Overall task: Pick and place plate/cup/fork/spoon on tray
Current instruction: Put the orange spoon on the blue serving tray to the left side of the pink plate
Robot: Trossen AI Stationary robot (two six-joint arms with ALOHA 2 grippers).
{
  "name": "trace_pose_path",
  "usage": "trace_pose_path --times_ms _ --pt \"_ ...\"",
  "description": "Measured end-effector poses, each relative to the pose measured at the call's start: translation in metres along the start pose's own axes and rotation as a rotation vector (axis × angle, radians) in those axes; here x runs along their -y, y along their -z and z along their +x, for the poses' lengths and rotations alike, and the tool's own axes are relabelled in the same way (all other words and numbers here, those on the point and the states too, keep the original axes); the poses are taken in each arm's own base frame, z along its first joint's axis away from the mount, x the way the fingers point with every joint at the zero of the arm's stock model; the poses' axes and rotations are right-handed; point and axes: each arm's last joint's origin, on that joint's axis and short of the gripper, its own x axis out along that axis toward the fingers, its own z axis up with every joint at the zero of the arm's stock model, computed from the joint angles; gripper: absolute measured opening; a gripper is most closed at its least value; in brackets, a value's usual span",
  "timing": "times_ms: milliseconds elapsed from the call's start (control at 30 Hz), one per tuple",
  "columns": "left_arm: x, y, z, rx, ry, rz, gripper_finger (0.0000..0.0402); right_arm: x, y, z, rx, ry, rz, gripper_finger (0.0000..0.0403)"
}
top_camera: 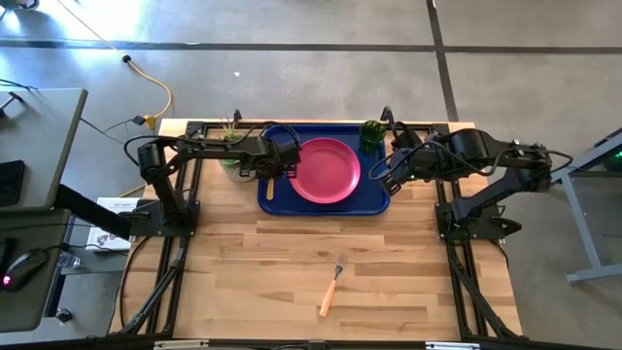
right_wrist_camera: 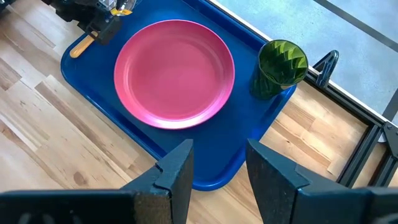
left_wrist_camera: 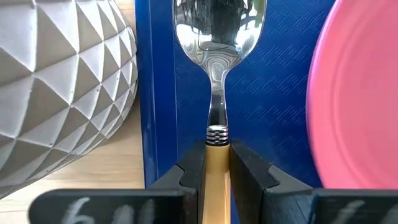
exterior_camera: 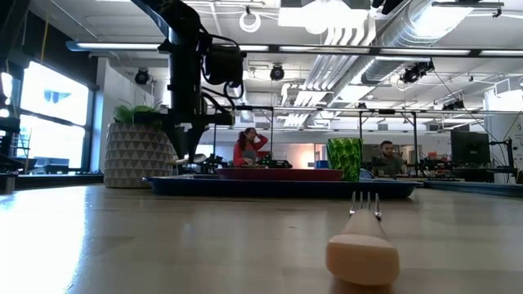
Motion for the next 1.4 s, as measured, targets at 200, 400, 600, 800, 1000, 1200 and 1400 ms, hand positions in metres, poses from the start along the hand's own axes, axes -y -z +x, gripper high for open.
trace_pose_path --times_ms 200,400,600,800,1000,1200,1400 --pt "0.000 0.000 0.000 -0.003 0.002 0.005 0.0042 0.000 0.000 0.000 0.000 0.000 0.000 0.0138" --pt "0.001 0.000 0.001 -0.012 0.007 0.010 0.0042 0.000 0.000 0.000 0.001 0.000 0.000 0.0138" --pt "0.001 0.000 0.001 -0.020 0.013 0.014 0.0042 0.000 0.000 0.000 0.007 0.005 0.000 0.0138" --pt "0.000 -0.002 0.002 -0.028 0.014 0.005 0.0042 0.000 0.000 0.000 0.008 0.006 0.000 0.0138" --pt "-0.001 -0.003 0.003 -0.029 0.011 -0.002 0.0042 0.000 0.000 0.000 0.008 0.006 0.001 0.0138" --pt "0.001 -0.001 0.002 -0.017 0.016 0.007 0.0042 0.000 0.000 0.000 0.009 0.006 0.001 0.0138" --pt "0.003 0.007 0.001 0.002 0.011 0.037 0.0042 0.000 0.000 0.000 0.009 0.006 0.000 0.0138"
